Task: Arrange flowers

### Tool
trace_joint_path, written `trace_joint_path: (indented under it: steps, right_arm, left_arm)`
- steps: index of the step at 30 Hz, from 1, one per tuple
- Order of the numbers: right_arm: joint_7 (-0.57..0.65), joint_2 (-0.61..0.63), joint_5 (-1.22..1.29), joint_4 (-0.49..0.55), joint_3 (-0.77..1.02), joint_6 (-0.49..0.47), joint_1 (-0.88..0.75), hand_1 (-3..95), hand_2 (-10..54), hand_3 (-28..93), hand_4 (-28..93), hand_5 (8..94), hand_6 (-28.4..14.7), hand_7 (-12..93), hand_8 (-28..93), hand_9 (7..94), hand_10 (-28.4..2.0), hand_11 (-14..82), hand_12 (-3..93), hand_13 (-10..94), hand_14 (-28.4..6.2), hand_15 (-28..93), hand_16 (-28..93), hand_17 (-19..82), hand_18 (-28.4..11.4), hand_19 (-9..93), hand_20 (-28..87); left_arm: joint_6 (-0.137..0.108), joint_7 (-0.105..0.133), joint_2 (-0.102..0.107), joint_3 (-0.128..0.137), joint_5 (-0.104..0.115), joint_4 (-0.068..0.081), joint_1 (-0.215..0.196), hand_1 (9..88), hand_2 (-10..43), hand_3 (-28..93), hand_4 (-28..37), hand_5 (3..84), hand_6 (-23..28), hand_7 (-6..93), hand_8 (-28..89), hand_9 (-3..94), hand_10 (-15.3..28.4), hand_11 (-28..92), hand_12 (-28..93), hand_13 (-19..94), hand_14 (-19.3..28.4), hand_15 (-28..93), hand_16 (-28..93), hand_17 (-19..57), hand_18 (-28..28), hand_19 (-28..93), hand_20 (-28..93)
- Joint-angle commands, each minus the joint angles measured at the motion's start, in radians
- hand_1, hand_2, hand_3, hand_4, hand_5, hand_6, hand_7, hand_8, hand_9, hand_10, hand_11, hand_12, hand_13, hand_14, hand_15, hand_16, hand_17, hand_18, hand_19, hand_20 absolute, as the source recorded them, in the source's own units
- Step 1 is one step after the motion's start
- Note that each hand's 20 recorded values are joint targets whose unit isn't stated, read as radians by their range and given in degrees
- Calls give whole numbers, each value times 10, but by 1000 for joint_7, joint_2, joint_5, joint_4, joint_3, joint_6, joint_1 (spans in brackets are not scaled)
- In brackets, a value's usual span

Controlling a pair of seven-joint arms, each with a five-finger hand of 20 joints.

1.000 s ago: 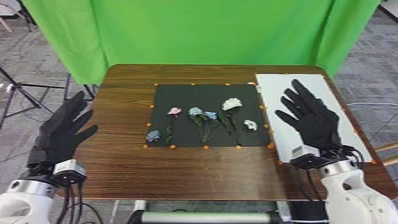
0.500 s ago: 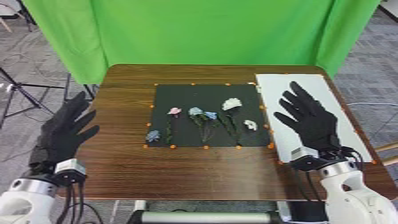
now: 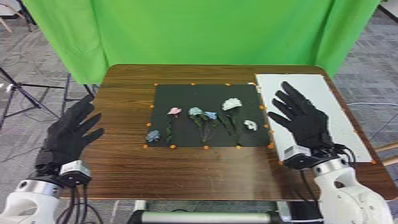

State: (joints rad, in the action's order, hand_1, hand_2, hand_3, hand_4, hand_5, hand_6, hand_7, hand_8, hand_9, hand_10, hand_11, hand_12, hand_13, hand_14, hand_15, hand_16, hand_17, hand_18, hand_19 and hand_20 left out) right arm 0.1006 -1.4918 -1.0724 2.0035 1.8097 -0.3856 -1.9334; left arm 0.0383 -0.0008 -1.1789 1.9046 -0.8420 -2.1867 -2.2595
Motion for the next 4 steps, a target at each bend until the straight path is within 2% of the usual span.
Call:
trace_joint_path:
  steps: [1,2,4]
  right_arm:
    - [0,-18,-3,3,-9,6,-7,106,-18,804,-249,255,-22,97,-76,244,-98,-11,222,165,-106,-88,380,-58,-182,244,153]
    - [0,-11,-7,5,-9,13,-7,106,-18,805,-249,255,-22,97,-76,244,-98,-11,223,165,-106,-87,380,-58,-182,243,153]
    - [-5,-4,-9,-1,-6,6,12,107,-18,804,-249,255,-22,97,-77,244,-98,-12,223,164,-106,-87,379,-58,-182,244,153]
  left_arm:
    - [7,-10,-25,-10,0,12,7,205,-36,673,-283,174,15,186,-90,134,84,67,242,119,114,138,99,-141,232,389,51]
    - [5,-12,-24,-14,-2,16,16,206,-36,672,-283,174,15,186,-90,134,84,68,242,119,113,137,97,-141,232,389,51]
    - [-9,14,-12,-36,1,30,46,206,-35,671,-283,174,14,186,-90,133,83,69,240,116,112,134,94,-140,231,387,50]
